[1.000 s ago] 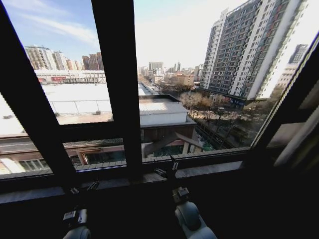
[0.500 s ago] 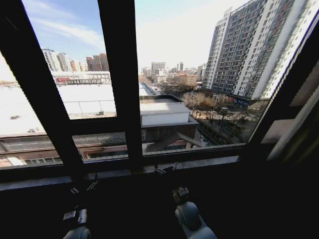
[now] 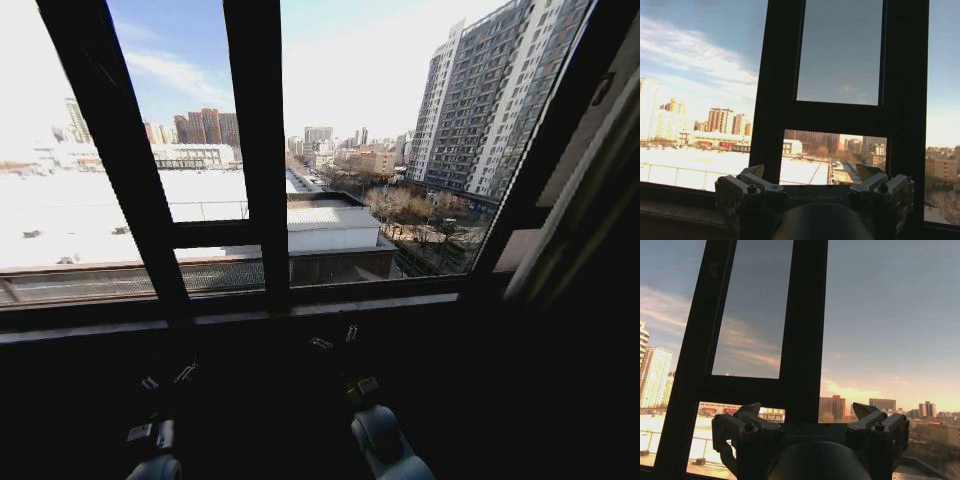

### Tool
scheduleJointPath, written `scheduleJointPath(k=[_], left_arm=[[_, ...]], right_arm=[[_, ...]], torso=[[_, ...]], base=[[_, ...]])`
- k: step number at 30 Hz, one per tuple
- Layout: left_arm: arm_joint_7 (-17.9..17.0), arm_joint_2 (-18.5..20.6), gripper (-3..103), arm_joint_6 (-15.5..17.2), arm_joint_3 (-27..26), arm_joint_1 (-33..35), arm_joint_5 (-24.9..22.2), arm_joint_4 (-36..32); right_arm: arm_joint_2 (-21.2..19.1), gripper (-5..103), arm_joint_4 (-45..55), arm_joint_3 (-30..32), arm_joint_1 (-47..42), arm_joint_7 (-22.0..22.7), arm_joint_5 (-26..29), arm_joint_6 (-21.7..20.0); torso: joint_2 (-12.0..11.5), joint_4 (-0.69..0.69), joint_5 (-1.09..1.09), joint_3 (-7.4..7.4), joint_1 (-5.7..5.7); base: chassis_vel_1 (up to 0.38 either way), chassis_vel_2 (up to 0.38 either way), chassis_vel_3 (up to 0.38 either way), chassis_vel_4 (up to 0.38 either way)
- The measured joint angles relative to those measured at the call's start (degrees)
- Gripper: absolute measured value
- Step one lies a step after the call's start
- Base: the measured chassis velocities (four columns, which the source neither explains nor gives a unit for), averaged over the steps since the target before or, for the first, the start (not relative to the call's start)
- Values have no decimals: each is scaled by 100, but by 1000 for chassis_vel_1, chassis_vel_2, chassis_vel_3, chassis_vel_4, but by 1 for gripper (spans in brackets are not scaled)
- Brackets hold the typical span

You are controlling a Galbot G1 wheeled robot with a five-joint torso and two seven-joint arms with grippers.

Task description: Open the curtains by pulling them apart, changing their state from closed to fully open.

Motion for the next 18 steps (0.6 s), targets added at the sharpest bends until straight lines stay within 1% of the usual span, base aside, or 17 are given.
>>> scheduleJointPath(k=[4,7,18], left_arm=[[0,0,100,0,1,1,0,0],[0,0,100,-1,2,0,0,0],[1,0,100,0,3,-4,0,0]], right_arm=[[0,100,0,1,0,0,0,0],[0,100,0,1,0,0,0,0],[0,100,0,4,3,0,0,0]], torso=[[1,-2,-2,-2,-1],[2,-2,-4,-2,-1],[-5,-3,-2,1,8]], base=[[212,-182,-176,216],[38,-73,-45,60],[4,-9,-9,12]])
